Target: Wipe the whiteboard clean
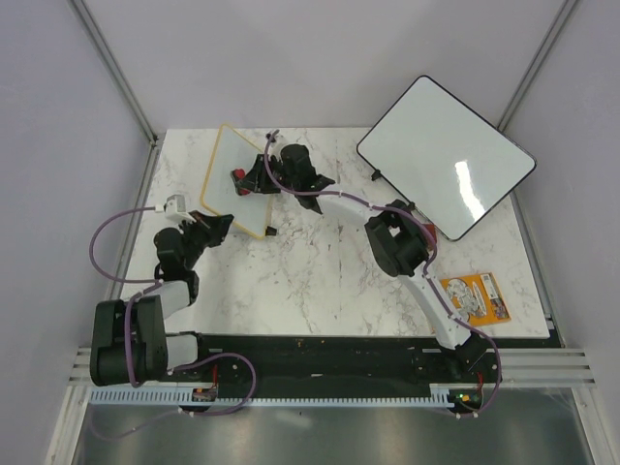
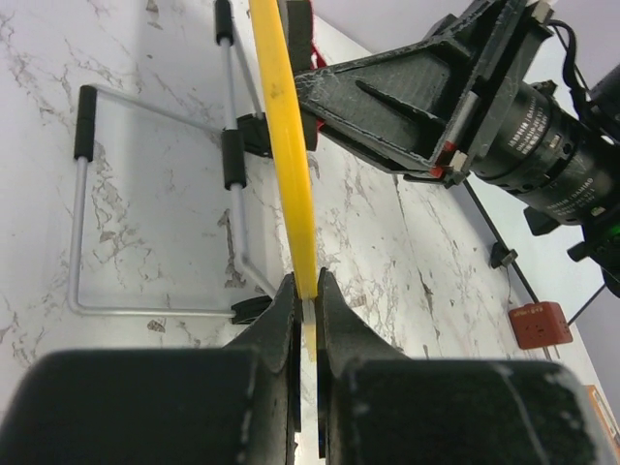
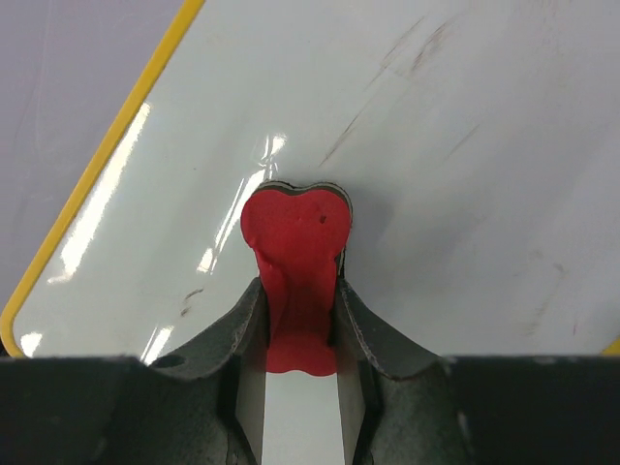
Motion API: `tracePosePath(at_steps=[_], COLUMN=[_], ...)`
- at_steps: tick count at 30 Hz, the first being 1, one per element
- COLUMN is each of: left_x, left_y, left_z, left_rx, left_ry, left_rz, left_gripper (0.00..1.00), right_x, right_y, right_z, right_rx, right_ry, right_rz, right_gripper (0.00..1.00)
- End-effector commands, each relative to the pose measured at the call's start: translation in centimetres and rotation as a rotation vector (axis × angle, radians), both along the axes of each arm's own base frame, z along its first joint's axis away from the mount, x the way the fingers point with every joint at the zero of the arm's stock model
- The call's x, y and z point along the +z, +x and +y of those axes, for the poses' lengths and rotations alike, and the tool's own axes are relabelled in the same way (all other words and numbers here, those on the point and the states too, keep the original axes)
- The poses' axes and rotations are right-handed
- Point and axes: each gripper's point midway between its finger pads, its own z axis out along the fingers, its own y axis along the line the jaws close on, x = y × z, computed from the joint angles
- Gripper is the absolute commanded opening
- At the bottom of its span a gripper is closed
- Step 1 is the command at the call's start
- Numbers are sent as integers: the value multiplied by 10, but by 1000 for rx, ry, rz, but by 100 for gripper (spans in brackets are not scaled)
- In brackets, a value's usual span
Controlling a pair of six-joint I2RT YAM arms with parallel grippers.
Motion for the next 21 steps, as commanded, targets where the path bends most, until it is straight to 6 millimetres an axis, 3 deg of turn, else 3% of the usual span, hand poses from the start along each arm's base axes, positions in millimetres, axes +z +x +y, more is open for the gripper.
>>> tracePosePath(at_steps=[1,4,10,15,21], left_x=[18,18,0,-13,-18], left_y=[-19,-25,-33,-41,-52], left_z=[-17,-18,-22,-27,-29], left_rx=[-94,-97,-105,-113,-131], left_ry=[81,80,24,-27,-23], left_rz=[-97,-89,0,62,92], left_gripper=[2,2,2,2,2], right_x=[6,4,-12,-44,-92], right_y=[-24,-23,-25,-25,-5], right_z=[11,6,1,-11,-40], right_rx=[53,45,32,-7,-113], right_ry=[3,4,-3,-61,-143], right_rz=[-4,-2,35,85,191], right_gripper=[0,0,0,0,0])
